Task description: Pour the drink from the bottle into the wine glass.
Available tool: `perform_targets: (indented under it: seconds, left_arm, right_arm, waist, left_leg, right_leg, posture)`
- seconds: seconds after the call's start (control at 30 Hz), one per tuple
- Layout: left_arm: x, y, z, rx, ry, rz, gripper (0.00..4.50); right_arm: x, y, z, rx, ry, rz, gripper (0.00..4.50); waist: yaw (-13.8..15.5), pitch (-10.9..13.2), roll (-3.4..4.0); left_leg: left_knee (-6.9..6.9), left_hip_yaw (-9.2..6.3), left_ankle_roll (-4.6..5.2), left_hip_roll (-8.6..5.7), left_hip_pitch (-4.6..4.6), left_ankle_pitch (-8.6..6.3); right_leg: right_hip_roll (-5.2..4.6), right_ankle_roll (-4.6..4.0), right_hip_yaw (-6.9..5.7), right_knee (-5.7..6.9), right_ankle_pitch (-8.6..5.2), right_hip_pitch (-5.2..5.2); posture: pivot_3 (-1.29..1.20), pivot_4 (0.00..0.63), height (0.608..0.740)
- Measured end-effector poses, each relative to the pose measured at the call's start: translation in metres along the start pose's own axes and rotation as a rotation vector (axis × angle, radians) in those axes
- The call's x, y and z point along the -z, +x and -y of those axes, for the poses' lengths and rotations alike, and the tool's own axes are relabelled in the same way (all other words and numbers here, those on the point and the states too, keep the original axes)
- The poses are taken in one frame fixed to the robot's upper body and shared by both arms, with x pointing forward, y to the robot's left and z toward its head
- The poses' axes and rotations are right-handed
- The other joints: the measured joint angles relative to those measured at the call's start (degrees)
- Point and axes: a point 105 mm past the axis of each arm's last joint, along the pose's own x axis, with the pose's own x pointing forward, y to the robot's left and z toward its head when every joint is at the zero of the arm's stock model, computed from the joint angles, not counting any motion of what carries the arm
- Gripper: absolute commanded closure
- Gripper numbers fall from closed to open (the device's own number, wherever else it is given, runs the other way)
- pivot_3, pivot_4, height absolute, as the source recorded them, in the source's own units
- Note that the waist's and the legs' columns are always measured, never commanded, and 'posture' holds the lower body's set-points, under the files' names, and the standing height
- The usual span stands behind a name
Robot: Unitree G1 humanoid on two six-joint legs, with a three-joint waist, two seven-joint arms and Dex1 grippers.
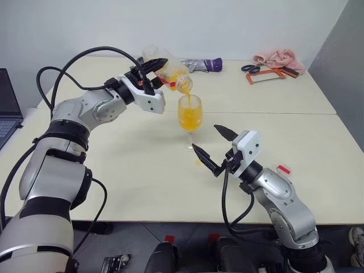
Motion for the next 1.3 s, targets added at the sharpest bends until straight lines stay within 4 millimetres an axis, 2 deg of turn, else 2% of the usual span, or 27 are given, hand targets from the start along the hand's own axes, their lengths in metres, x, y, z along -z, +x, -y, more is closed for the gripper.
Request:
perform_targets:
  seconds: [0.23,0.5,0.6,0.8,0.9,1.0,1.07,1.3]
  left_arm:
    - [-0.001,0.002,0.003,0.008,-0.027,-0.001,2.81]
    - [-0.007,0.011,-0.001,-0.009,-0.157,0.006,2.81]
    - [-0.004,0.012,-0.001,-0.043,-0.305,-0.028,2.81]
    - [-0.012,0.010,0.027,0.027,-0.598,-0.031,2.82]
    - [-0.006,0.006,0.025,-0.005,-0.753,-0.060,2.82]
    - [0.016,-0.010,0.020,-0.118,-0.942,-0.158,2.82]
    - [0.029,-0.027,0.026,-0.160,-1.039,-0.233,2.82]
    - [0.055,-0.100,0.075,-0.212,-1.386,-0.530,2.82]
  right_arm:
    - [0.000,0.000,0.000,0.000,0.000,0.000,0.00]
    - [-0.001,0.001,0.000,0.000,0.004,0.004,0.00]
    - [-0.001,0.001,-0.001,-0.001,0.003,0.006,0.00]
    - [-0.003,0.002,-0.001,-0.003,0.002,0.014,0.00]
    - [-0.004,0.003,-0.001,-0.006,0.000,0.017,0.00]
    - [-0.008,0.005,-0.004,-0.048,-0.018,0.025,0.00]
    - [-0.008,0.004,-0.005,-0.090,-0.032,0.014,0.00]
    - [-0.014,0.005,-0.015,-0.290,-0.055,-0.017,0.00]
  waist:
    - [0.0,0.0,0.00]
    - [-0.1,0.0,0.00]
    - [-0.1,0.0,0.00]
    - [-0.5,0.0,0.00]
    - [-0.9,0.0,0.00]
    - [-1.4,0.0,0.01]
    - [-1.8,0.0,0.01]
    - [-2.3,0.0,-0.02]
  left_leg:
    - [0.01,0.00,0.00,-0.01,-0.01,0.00]
    - [0.03,0.00,0.00,0.00,-0.02,0.00]
    - [0.06,-0.02,-0.01,0.00,-0.03,0.00]
    - [0.10,-0.11,-0.01,0.01,-0.04,0.01]
    - [0.10,-0.15,-0.01,0.01,-0.03,0.01]
    - [0.11,-0.15,0.01,0.02,0.01,-0.01]
    - [0.10,-0.16,0.03,0.04,0.06,-0.01]
    - [0.15,-0.24,0.05,0.10,0.10,-0.02]
  right_leg:
    - [0.00,0.00,-0.01,0.01,0.00,0.00]
    - [0.00,0.00,-0.02,0.01,0.00,0.00]
    - [0.00,0.00,-0.03,0.03,0.00,0.00]
    - [0.00,-0.01,-0.01,0.06,0.00,0.00]
    - [0.00,-0.01,-0.02,0.09,0.00,0.00]
    - [0.00,-0.01,0.01,0.15,0.00,0.00]
    - [0.02,-0.01,0.03,0.22,0.00,0.00]
    - [0.02,-0.01,0.00,0.37,0.00,0.00]
  posture:
    - [0.00,0.150,0.740]
    - [0.00,0.150,0.740]
    - [0.00,0.150,0.740]
    - [0.00,0.150,0.740]
    - [0.00,0.150,0.740]
    - [0.00,0.150,0.740]
    - [0.00,0.150,0.740]
    - [0.00,0.150,0.740]
